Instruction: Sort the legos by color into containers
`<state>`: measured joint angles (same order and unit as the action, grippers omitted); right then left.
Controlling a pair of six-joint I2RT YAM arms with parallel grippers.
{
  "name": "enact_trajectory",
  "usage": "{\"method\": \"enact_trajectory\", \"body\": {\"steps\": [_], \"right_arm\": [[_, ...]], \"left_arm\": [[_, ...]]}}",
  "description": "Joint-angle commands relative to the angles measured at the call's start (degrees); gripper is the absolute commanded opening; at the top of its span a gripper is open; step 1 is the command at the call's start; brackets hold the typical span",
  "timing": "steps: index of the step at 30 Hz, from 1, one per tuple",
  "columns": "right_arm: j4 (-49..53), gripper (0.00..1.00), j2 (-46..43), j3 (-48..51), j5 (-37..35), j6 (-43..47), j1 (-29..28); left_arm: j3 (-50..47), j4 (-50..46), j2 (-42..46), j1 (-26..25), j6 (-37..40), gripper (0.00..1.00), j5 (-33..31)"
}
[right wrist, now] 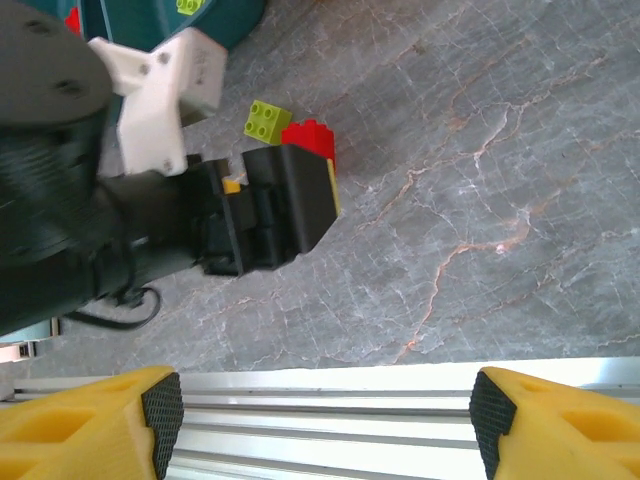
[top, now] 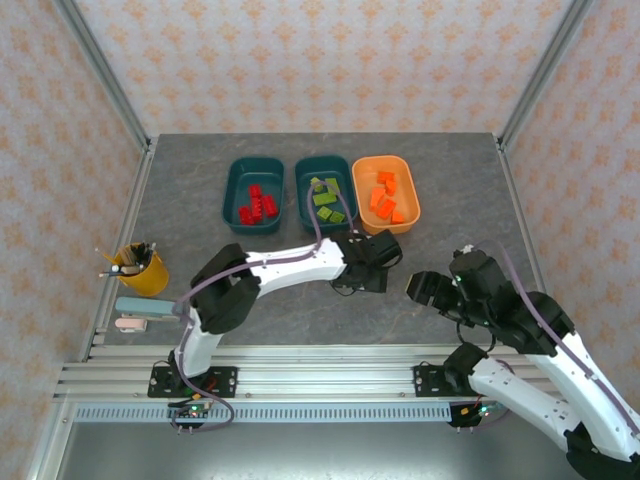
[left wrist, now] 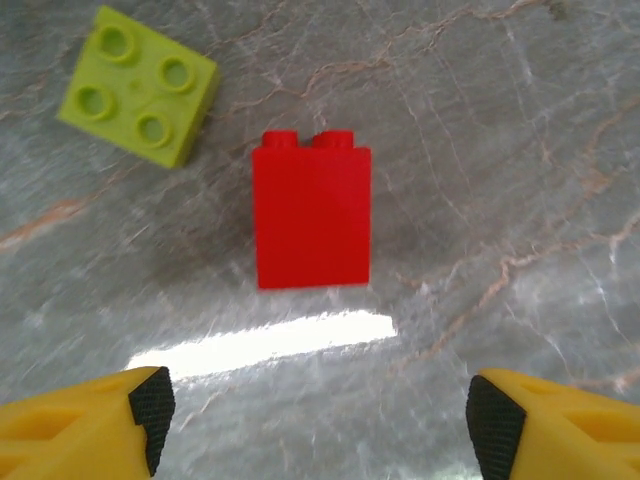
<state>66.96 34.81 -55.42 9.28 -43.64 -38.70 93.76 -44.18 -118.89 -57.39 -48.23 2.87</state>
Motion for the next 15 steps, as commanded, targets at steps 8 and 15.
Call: {"method": "enact_trajectory", "body": {"steps": [8,15], "right_arm": [[3.39,0.75,-1.58,0.22,-0.04,-1.72,0.03],[3.05,0.74,-1.76,0.31,0.14,-1.63,0.03]], "left_arm": [[10.44,-7.42,-8.96,0.89,2.00,0.66,-8.26],[13.54,-7.34,-12.36,1.29,3.11,0.49,-8.13]]}}
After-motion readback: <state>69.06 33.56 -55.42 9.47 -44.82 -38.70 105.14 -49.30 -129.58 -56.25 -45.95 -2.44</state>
